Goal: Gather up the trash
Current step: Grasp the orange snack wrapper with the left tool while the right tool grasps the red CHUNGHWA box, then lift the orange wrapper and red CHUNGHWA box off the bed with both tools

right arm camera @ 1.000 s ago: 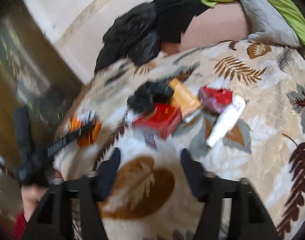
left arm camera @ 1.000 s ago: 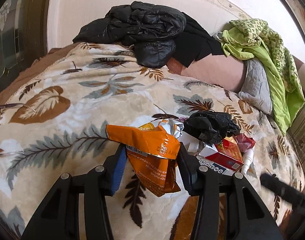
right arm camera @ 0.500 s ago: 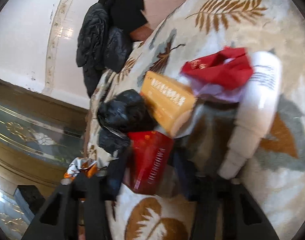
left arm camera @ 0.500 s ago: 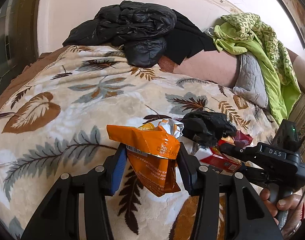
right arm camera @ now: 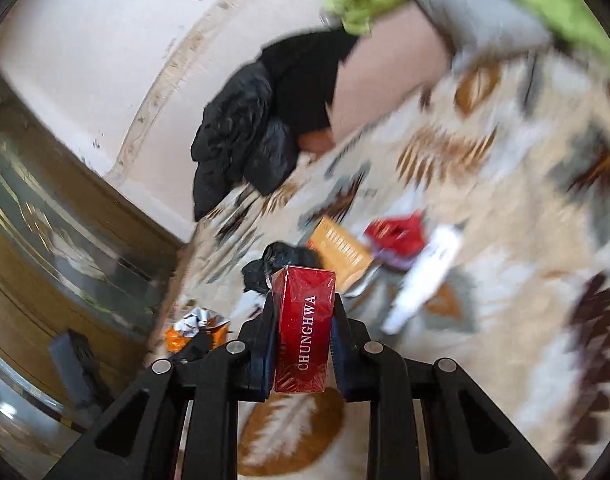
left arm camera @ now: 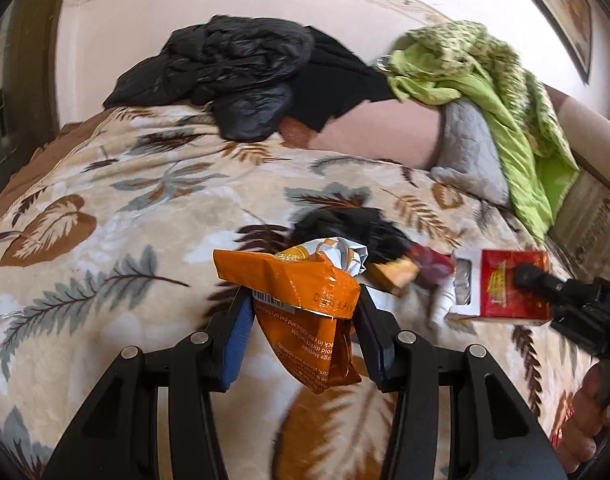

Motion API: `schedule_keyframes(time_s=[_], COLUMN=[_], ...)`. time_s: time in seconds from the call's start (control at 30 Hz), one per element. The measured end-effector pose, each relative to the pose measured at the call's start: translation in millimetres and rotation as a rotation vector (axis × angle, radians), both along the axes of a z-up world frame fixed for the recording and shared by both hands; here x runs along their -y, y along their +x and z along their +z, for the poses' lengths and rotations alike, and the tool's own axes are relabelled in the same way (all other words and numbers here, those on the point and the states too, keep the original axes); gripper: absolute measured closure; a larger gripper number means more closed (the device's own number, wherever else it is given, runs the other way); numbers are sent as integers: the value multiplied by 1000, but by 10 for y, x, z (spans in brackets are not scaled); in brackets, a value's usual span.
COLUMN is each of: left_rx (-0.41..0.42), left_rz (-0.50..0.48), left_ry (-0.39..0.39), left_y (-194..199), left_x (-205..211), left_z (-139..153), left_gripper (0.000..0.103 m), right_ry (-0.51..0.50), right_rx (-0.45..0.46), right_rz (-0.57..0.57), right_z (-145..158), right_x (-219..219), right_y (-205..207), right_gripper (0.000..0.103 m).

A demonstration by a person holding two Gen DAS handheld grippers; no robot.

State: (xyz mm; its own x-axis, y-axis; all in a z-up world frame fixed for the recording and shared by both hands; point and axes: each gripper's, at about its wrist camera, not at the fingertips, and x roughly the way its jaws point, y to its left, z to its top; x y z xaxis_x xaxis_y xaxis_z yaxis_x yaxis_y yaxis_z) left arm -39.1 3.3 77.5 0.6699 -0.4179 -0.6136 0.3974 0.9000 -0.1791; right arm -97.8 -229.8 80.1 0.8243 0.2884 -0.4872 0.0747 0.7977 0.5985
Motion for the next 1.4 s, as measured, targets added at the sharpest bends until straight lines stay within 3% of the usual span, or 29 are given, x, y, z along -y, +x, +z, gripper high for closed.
schedule_keyframes(time_s=[0.13, 0.4, 0.67, 0.83, 1.17, 1.4], left_rx=[10, 34, 40, 46, 55, 51], left_rz=[-45, -154, -186, -171, -151, -140], left_ry=[-6, 28, 57, 58, 94, 103], left_y=[-276, -1036, -1648, -1614, -1500, -1484], left_x=[158, 508, 575, 607, 713, 735], left_z=[40, 87, 63, 5, -72, -97], left_gripper=[55, 55, 55, 55, 55, 55], right_ry=[-119, -244, -197, -169, -239, -236], right_rx=[27, 96, 96, 73, 70, 60], right_rz=[-12, -49, -75, -83, -62, -58], right_z=[86, 235, 175, 135, 138, 125], right_x=[-64, -141, -10, 39, -143, -153], right_y=[-427, -1129, -1441, -1413, -1294, -1276], right_gripper=[78, 79, 79, 79, 79, 79])
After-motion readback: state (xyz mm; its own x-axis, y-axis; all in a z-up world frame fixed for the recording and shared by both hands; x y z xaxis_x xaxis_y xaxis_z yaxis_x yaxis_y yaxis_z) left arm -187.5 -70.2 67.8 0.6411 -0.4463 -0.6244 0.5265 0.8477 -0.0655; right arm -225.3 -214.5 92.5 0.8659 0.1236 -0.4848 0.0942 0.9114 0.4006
